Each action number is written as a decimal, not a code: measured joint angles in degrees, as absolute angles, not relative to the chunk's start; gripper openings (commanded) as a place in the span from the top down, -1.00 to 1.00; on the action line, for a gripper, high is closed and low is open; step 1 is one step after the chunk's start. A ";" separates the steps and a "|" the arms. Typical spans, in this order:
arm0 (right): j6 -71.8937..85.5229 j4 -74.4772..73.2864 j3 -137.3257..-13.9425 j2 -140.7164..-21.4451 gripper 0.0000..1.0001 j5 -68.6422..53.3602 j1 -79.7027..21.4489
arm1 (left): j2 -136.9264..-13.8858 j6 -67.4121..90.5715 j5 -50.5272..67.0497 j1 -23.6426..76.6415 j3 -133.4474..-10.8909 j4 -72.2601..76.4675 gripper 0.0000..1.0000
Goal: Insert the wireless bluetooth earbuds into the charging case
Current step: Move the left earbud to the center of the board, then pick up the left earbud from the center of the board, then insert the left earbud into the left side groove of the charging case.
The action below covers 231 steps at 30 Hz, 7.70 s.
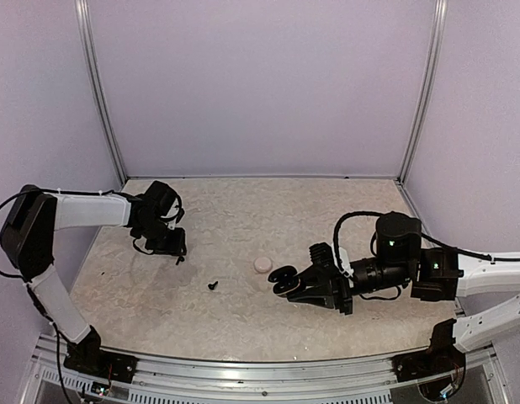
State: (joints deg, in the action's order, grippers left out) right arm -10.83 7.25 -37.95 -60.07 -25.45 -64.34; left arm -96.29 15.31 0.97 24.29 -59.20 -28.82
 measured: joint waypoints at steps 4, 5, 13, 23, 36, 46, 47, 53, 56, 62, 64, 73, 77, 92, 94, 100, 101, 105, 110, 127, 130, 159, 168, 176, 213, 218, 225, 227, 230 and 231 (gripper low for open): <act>-10.63 7.38 -37.63 -60.05 1.00 -25.45 -64.20 | -100.09 14.48 0.67 24.58 -60.23 -28.88 0.26; -10.61 7.46 -37.63 -60.05 1.00 -25.45 -64.20 | -100.95 14.24 0.34 24.71 -60.51 -28.86 0.26; -10.26 8.43 -36.34 -59.57 1.00 -25.43 -64.16 | -104.40 13.34 -2.59 26.48 -62.13 -28.88 0.48; -10.15 9.41 -34.72 -57.65 1.00 -25.45 -63.96 | -103.94 14.96 -6.81 33.04 -61.14 -28.91 0.71; -9.52 10.17 -34.11 -57.10 0.99 -26.50 -63.96 | -89.36 28.34 -0.86 48.21 -47.11 -36.42 0.74; -9.45 10.26 -34.11 -57.12 0.99 -27.31 -63.96 | -82.39 35.11 4.29 50.43 -42.76 -42.68 0.68; -9.43 10.24 -34.11 -57.14 0.99 -27.38 -63.96 | -82.52 35.35 4.62 50.63 -42.65 -43.05 0.66; -9.37 10.22 -34.11 -57.21 0.99 -27.40 -63.96 | -85.45 35.11 5.37 50.96 -43.48 -44.51 0.51; -9.37 10.22 -34.11 -57.21 0.99 -27.40 -63.96 | -87.18 34.46 5.32 51.00 -44.91 -45.67 0.50; -9.39 10.20 -34.11 -57.21 0.99 -27.38 -63.96 | -89.36 33.26 5.15 51.35 -47.05 -47.81 0.39; -9.41 10.20 -34.11 -57.21 0.99 -27.38 -63.96 | -89.93 32.73 5.10 51.53 -47.57 -48.29 0.38; -9.39 10.17 -34.11 -57.28 0.99 -27.38 -63.96 | -91.48 30.76 4.10 52.14 -48.99 -50.09 0.48; -9.39 10.17 -34.11 -57.28 0.99 -27.38 -63.96 | -91.59 30.13 3.60 52.23 -49.17 -50.68 0.59; -9.32 11.55 -34.09 -57.30 1.00 -23.53 -63.96 | -86.78 30.41 0.30 52.23 -50.46 -49.50 0.72; -9.30 12.49 -34.09 -57.32 1.00 -22.46 -63.96 | -84.49 30.59 -0.73 52.23 -51.31 -48.53 0.72; -9.61 16.36 -33.65 -57.30 1.00 -19.09 -63.94 | -76.86 30.68 -3.40 52.25 -53.63 -43.66 0.79; -9.82 17.26 -33.56 -57.30 1.00 -18.50 -63.94 | -75.11 30.63 -3.75 52.25 -53.78 -42.15 0.79; -11.25 20.34 -33.47 -57.30 1.00 -17.08 -63.94 | -67.99 30.13 -4.54 52.25 -53.87 -34.96 0.80; -13.80 25.17 -32.97 -57.32 1.00 -16.32 -63.94 | -59.05 27.75 -5.02 53.15 -53.12 -22.33 0.80; -17.85 35.73 -33.36 -64.31 1.00 -11.40 -63.96 | -53.28 11.84 -11.84 69.25 -47.35 9.30 0.82; -16.91 36.84 -34.04 -66.28 1.00 -10.15 -64.27 | -55.29 9.93 -12.78 70.91 -47.35 12.93 0.82; -5.98 46.11 -36.29 -71.09 1.00 -9.80 -64.42 | -64.97 -2.13 -12.01 74.04 -48.18 20.49 0.81; -2.76 46.19 -36.64 -71.42 1.00 -10.20 -64.47 | -65.67 -3.81 -11.94 74.13 -48.53 20.51 0.81; -1.10 46.17 -36.91 -72.73 1.00 -10.79 -64.51 | -65.69 -5.02 -12.38 74.15 -49.19 20.67 0.81; 3.92 46.68 -36.91 -71.85 1.00 -11.44 -64.51 | -68.51 -6.50 -14.68 74.24 -51.20 19.97 0.80; 2.96 46.41 -36.91 -71.20 1.00 -11.22 -64.51 | -68.47 -6.22 -14.94 74.32 -51.57 19.92 0.80; 0.60 45.69 -36.91 -70.81 1.00 -10.63 -64.51 | -68.47 -5.37 -15.05 74.35 -52.05 18.61 0.80; -0.43 45.23 -36.91 -70.76 1.00 -10.04 -64.51 | -68.88 -4.95 -15.11 74.35 -52.66 17.58 0.80; -1.98 44.12 -36.91 -70.41 1.00 -8.93 -64.51 | -69.54 -4.51 -15.59 74.28 -53.10 17.12 0.79; -2.35 43.81 -36.91 -70.30 1.00 -8.78 -64.51 | -69.63 -4.40 -15.70 74.28 -53.10 17.06 0.79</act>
